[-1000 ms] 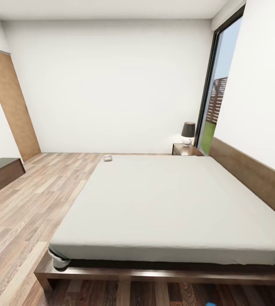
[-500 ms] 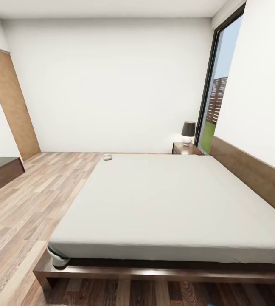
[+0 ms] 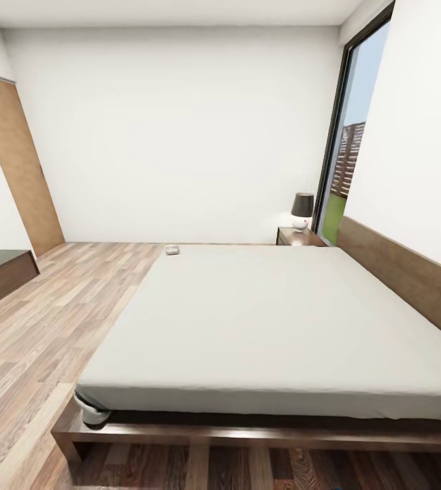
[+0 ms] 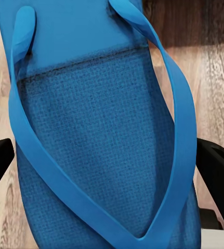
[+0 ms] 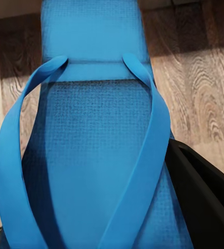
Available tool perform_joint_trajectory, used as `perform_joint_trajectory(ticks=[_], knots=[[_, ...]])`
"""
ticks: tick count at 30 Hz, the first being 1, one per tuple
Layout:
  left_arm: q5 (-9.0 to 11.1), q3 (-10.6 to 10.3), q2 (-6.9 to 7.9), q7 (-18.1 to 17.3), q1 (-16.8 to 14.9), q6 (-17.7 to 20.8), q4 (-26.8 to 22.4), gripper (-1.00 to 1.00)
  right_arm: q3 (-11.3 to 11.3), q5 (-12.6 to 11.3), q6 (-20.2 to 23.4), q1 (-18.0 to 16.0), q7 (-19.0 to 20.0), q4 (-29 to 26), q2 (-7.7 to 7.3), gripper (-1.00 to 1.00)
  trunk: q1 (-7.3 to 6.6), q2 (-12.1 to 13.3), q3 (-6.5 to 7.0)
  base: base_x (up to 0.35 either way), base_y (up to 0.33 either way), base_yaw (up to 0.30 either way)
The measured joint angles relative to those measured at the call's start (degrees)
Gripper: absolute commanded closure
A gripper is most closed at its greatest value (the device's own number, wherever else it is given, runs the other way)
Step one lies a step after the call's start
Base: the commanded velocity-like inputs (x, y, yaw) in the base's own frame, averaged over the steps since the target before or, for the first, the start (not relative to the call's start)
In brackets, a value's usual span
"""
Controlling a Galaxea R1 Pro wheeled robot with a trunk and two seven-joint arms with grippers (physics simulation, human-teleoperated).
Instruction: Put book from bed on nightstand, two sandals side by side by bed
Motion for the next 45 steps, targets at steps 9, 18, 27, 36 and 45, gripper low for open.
perform_joint_trajectory(ticks=[9, 18, 27, 36, 45], knots=[[0.0, 0.0, -0.30, 0.0, 0.0, 0.0, 0.0, 1.00, 0.0, 0.1, 0.0, 0.0, 0.0, 0.0, 0.08, 1.00, 1.98, -3.6, -1.62, 0.000, 0.000, 0.000], [0.0, 0.0, -0.34, 0.0, 0.0, 0.0, 0.0, 1.00, 0.0, 0.1, 0.0, 0.0, 0.0, 0.0, 0.13, 1.00, 3.95, -7.2, -3.23, 0.000, 0.000, 0.000], [0.0, 0.0, -0.34, 0.0, 0.0, 0.0, 0.0, 1.00, 0.0, 0.1, 0.0, 0.0, 0.0, 0.0, 0.17, 1.00, 5.93, -10.8, -4.85, 0.000, 0.000, 0.000], [0.0, 0.0, -0.34, 0.0, 0.0, 0.0, 0.0, 1.00, 0.0, 0.1, 0.0, 0.0, 0.0, 0.0, 0.17, 1.00, 7.70, -14.1, -6.45, 0.000, 0.000, 0.000], [0.0, 0.0, -0.34, 0.0, 0.0, 0.0, 0.0, 1.00, 0.0, 0.1, 0.0, 0.0, 0.0, 0.0, 0.18, 1.00, 7.70, -14.1, -6.96, 0.000, 0.000, 0.000]])
